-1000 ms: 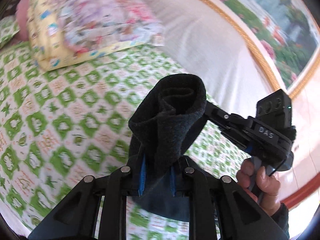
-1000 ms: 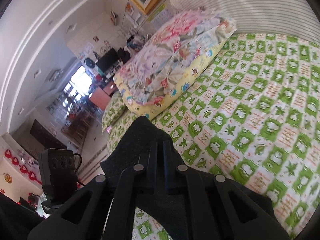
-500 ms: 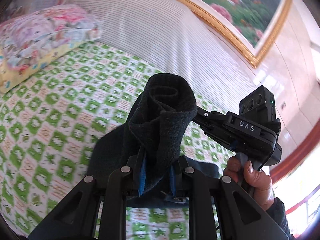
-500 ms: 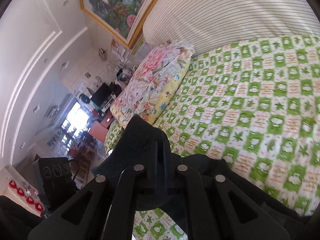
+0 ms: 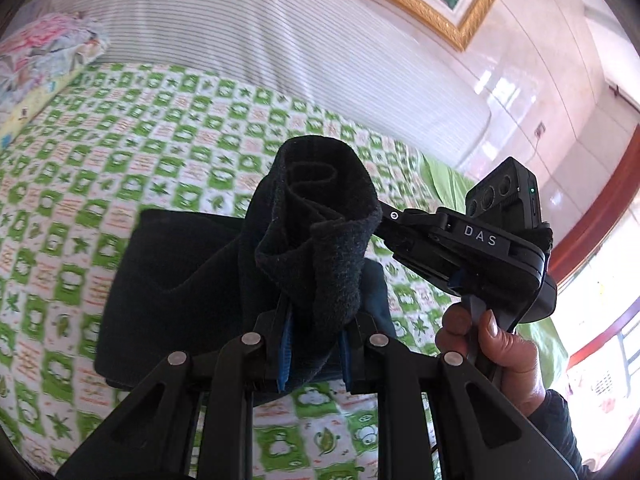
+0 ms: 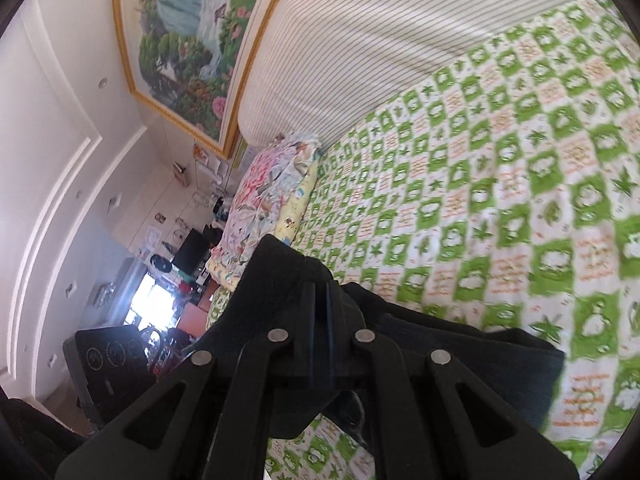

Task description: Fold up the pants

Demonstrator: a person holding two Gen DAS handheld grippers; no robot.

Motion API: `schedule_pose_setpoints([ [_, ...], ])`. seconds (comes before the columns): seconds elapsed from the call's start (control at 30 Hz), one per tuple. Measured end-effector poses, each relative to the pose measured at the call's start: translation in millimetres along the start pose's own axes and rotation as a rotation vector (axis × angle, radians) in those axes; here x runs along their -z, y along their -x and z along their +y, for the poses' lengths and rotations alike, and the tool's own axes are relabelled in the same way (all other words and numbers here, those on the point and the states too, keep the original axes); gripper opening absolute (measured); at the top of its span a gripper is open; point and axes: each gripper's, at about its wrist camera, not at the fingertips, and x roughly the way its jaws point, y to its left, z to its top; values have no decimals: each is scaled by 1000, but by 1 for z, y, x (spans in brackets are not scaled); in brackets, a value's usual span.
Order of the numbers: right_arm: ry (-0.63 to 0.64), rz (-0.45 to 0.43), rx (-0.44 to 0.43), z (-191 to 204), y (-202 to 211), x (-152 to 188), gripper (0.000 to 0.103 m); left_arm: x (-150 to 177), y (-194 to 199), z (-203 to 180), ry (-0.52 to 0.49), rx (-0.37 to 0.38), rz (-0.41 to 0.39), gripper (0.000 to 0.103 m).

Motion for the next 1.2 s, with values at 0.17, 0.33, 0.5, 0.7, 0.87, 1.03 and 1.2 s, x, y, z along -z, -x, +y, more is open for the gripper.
schedule_pose_setpoints([
  [0.17, -39, -28, 3, -20, 12, 3, 6, 2, -18, -11, -39, -18, 20, 19],
  [0.33, -60, -37, 0, -35, 15, 4, 6, 1, -30, -14, -58, -21, 38, 19],
  [0.5, -76, -62, -7, -43, 26, 7, 6, 3, -37, -26, -100, -17, 51, 19],
  [0.7, -114, -60, 5, -59, 33, 13, 7, 10, -57, -30, -126, -17, 86, 19],
  [0.87, -128, -80, 75, -63, 42, 20, 9, 16, -59, -34, -143, 10, 96, 24],
  [1.03, -98, -107, 167, -52, 58, 23, 9, 18, -52, -41, -165, 51, 93, 48],
  [1.2, -104, -129, 242, -46, 75, 31, 9, 21, -45, -48, -187, 74, 92, 49],
])
